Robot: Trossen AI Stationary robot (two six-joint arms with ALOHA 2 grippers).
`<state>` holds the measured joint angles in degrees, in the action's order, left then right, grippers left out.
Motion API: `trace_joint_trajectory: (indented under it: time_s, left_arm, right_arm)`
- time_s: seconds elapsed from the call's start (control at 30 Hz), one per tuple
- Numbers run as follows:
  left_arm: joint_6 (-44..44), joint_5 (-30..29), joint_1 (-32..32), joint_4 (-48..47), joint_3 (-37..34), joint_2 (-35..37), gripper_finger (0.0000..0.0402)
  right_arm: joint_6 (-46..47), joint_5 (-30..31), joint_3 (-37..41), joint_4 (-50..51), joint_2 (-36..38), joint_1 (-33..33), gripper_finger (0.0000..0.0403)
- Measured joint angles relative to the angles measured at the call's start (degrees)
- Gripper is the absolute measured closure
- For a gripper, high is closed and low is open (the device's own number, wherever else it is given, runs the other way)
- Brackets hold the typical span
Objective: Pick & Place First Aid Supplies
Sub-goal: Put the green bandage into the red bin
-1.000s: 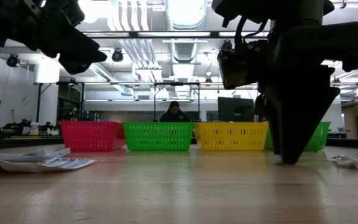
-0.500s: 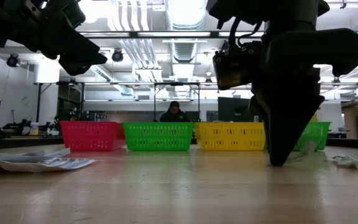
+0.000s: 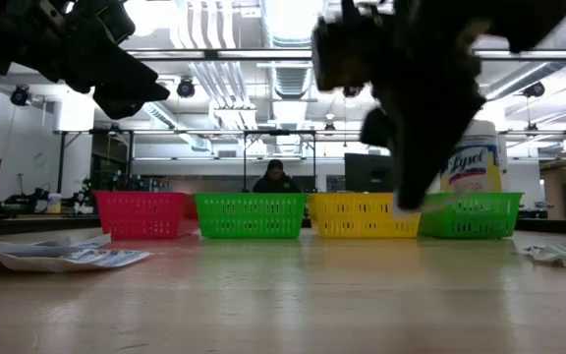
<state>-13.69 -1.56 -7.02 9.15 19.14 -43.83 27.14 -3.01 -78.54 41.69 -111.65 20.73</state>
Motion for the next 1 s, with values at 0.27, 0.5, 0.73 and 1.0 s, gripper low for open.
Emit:
trace_joint_trajectory:
  time_s: [0.27, 0.5, 0.73, 1.0]
  left_arm:
    - [0.0, 0.0, 0.0, 0.3, 0.0, 0.0, 0.0268]
    - [0.0, 0.0, 0.0, 2.5, 0.0, -0.7, 0.0268]
    - [0.0, 0.5, 0.0, 4.1, 0.0, -2.4, 0.0268]
    - [0.6, 0.5, -0.3, 12.2, 0.0, -6.3, 0.0268]
  right_arm:
    - [-8.6, 4.9, -5.0, -1.1, 1.3, 0.0, 0.0394]
    - [-19.5, 15.4, -6.6, -15.8, 1.5, -0.6, 0.0394]
    - [-28.6, 26.8, -6.6, -30.7, 1.5, -2.1, 0.0394]
    - [-33.7, 38.9, -5.9, -40.5, 1.6, -4.2, 0.0394]
